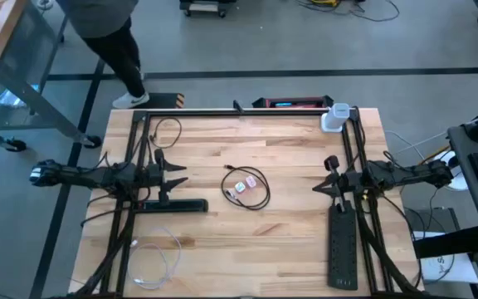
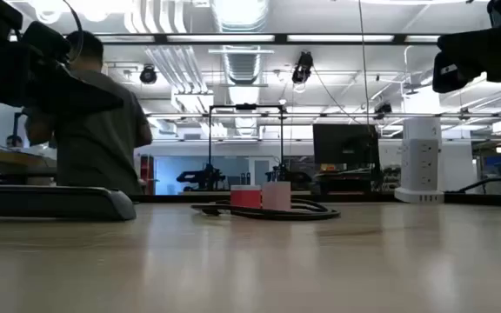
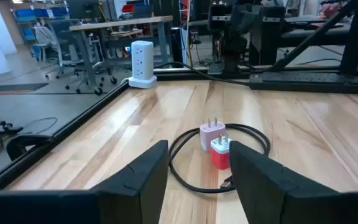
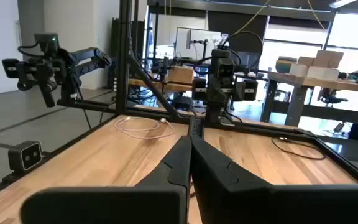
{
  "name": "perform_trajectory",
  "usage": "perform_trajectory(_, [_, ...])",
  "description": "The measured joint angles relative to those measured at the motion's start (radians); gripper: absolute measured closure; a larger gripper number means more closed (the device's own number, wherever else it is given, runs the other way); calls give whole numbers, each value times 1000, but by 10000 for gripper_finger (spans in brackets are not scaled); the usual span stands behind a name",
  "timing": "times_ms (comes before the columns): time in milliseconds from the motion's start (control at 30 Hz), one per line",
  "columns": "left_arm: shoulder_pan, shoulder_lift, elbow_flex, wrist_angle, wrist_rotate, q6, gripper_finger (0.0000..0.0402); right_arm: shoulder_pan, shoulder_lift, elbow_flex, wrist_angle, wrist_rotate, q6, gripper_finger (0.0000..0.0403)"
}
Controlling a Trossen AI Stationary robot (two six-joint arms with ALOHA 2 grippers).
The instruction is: Insert USB
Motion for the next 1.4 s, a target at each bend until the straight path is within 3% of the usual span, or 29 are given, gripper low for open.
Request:
perform_trajectory(833, [0,0,0,0,0,0,219,0,0,0,0,0,0,403])
perform_trajectory(1400, [0,0,0,0,0,0,245,0,0,0,0,0,0,403])
